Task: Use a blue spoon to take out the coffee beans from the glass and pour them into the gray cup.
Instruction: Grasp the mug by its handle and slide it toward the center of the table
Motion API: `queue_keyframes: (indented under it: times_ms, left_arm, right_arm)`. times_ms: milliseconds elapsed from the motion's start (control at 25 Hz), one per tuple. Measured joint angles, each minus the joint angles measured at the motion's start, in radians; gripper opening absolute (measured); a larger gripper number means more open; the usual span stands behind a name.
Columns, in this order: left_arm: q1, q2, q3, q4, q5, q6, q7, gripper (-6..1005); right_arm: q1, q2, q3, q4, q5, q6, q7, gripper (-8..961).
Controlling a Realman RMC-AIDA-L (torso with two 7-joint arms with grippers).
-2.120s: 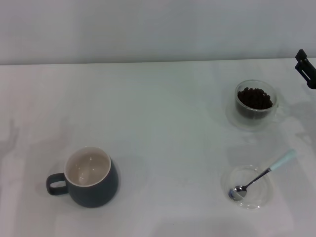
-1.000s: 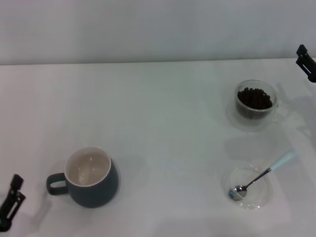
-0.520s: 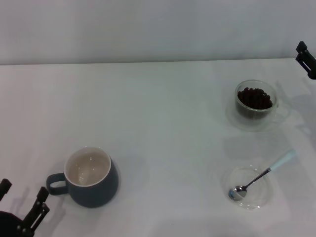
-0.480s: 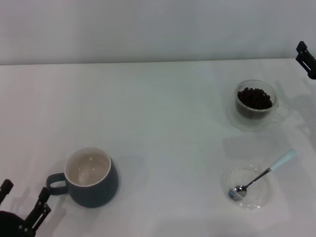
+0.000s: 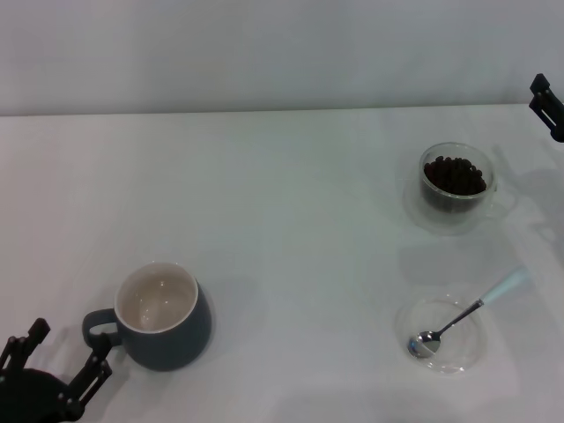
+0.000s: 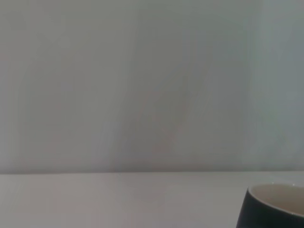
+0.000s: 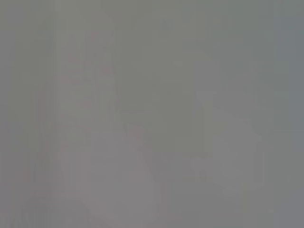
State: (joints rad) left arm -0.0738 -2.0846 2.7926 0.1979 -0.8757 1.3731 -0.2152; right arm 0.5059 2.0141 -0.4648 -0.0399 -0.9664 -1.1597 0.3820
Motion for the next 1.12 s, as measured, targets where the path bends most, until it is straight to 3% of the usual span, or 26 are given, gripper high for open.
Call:
queue_keyframes:
  times_ms: [1120]
  left_arm:
    - [-0.071, 0.001, -0.008, -0.007, -0.037, -0.083, -0.003, 872]
  right_arm:
    - [-0.011, 0.003, 0.000, 0.009, 0.000, -0.036, 0.000, 874]
